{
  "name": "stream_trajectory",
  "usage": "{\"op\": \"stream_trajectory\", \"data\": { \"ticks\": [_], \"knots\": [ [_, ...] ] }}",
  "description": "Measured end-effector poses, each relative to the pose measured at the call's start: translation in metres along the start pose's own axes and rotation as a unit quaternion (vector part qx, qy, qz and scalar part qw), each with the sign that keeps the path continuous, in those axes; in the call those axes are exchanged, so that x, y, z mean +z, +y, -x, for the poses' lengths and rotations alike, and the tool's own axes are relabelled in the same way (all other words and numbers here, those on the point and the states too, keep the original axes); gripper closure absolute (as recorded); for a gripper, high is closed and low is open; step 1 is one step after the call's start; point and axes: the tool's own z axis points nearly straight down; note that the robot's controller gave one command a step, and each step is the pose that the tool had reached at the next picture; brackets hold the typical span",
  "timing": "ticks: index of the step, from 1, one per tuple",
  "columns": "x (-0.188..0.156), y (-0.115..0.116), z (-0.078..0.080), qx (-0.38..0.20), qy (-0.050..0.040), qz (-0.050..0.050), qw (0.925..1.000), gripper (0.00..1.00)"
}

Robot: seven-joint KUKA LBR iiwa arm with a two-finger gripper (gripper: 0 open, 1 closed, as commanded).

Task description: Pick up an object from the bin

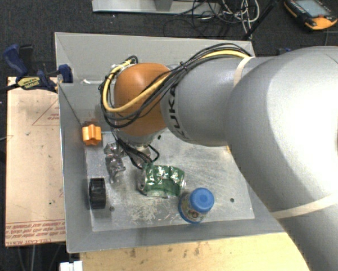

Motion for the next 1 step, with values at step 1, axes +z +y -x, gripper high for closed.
{"op": "stream_trajectory", "data": {
  "ticks": [1],
  "knots": [
    [0.0000,-0.0001,0.0000,0.000,0.0001,0.000,1.0000,0.00]
  ]
}}
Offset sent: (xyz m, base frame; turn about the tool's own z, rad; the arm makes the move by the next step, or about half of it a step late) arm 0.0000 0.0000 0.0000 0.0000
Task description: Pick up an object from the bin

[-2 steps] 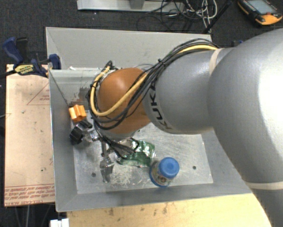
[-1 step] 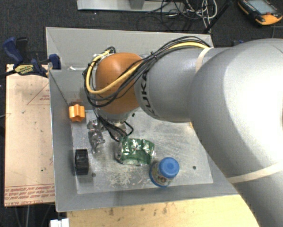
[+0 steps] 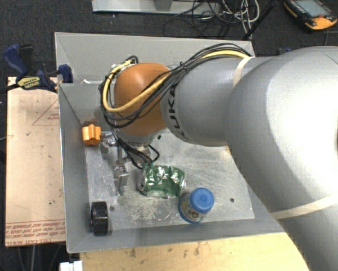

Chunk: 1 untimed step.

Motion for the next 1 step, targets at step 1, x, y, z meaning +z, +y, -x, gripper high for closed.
{"op": "stream_trajectory", "data": {
  "ticks": [1],
  "knots": [
    [0.0001,-0.0001,0.0000,0.000,0.0001,0.000,1.0000,1.00]
  ]
}}
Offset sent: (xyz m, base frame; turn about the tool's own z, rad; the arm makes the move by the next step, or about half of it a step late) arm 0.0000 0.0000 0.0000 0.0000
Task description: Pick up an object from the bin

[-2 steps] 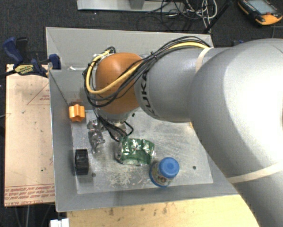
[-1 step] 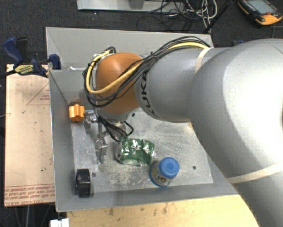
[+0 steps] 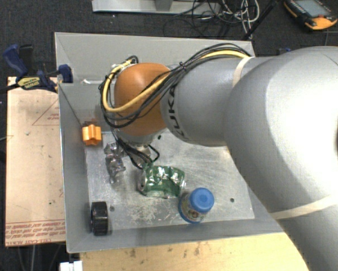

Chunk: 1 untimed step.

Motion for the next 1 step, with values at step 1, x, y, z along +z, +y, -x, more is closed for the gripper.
{"op": "stream_trajectory", "data": {
  "ticks": [1],
  "knots": [
    [0.0000,0.0000,0.0000,0.000,0.0000,0.000,1.0000,1.00]
  ]
}}
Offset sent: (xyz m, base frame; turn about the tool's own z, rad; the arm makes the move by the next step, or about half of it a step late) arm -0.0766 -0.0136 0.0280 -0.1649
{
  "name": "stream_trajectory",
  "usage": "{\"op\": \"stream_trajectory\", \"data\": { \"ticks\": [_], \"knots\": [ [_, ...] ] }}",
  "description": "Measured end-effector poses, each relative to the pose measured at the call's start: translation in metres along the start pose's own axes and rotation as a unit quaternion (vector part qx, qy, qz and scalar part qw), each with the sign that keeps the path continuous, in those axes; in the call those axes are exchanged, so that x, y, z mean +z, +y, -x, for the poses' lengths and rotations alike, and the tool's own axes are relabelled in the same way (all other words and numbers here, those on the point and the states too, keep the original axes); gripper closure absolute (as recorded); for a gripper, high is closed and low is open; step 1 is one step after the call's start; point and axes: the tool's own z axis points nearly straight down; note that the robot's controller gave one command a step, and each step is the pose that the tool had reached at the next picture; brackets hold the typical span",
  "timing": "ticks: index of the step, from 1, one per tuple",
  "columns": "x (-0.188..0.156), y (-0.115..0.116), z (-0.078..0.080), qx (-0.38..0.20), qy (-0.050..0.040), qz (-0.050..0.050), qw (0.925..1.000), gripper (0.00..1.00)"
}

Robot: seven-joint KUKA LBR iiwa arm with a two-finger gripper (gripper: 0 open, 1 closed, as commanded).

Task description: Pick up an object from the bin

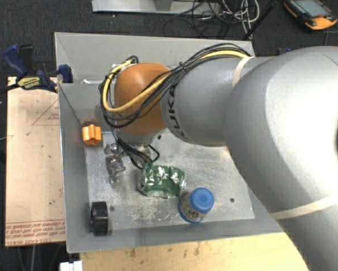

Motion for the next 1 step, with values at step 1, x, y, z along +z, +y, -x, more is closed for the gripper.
{"op": "stream_trajectory", "data": {
  "ticks": [1],
  "knots": [
    [-0.0133,0.0040,-0.0411,-0.042,0.0018,0.000,0.9991,1.00]
  ]
}}
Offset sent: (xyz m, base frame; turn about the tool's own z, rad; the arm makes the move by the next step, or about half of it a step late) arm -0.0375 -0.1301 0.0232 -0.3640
